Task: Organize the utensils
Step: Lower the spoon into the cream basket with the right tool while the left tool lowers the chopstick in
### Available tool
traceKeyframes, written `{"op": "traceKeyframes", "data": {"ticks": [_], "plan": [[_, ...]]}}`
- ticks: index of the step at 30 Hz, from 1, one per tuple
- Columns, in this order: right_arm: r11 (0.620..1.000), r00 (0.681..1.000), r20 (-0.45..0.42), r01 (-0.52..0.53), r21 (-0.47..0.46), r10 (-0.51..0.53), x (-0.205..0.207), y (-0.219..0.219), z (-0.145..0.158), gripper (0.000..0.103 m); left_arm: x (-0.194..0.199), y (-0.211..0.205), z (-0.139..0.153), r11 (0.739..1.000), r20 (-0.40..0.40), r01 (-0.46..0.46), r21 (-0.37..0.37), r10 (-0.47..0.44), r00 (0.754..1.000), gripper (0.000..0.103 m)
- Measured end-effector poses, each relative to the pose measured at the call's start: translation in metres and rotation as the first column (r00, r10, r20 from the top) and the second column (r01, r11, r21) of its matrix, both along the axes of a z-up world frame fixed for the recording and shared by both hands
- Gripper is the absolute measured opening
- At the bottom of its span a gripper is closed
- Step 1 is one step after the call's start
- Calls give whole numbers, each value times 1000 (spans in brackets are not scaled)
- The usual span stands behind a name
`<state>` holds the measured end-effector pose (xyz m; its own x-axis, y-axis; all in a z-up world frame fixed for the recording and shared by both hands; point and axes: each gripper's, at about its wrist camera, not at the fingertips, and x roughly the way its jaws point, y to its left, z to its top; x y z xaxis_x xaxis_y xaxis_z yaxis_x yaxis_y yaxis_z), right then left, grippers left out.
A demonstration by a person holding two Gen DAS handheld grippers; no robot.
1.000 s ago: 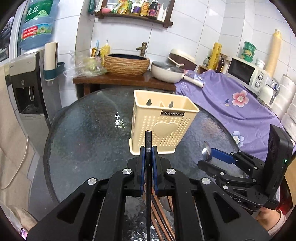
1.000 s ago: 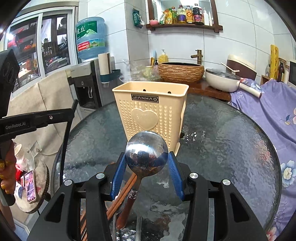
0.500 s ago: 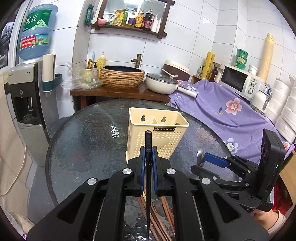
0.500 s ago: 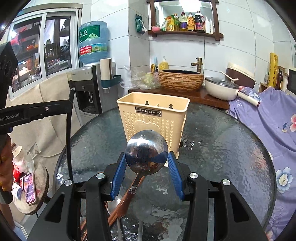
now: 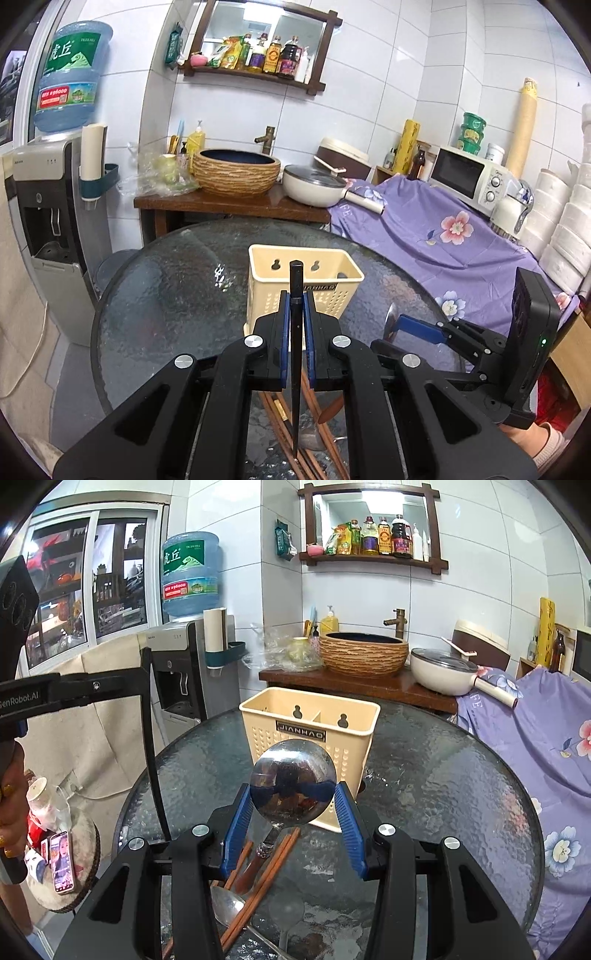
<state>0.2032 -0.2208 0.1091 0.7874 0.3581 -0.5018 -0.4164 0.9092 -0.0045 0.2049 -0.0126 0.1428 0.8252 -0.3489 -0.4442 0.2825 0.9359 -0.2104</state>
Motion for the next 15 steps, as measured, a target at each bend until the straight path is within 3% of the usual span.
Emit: {"op": "traceKeyframes", "data": {"ticks": [7,15], "plan": [[1000,999,43,-3,-12,4,4,0,21,44,4,-4,30,1000,61,19,-13,-18,998,7],[1000,993,121,10,-20,-7,21,-3,72,44,18,-14,83,1000,177,9,-11,-7,984,7]]}}
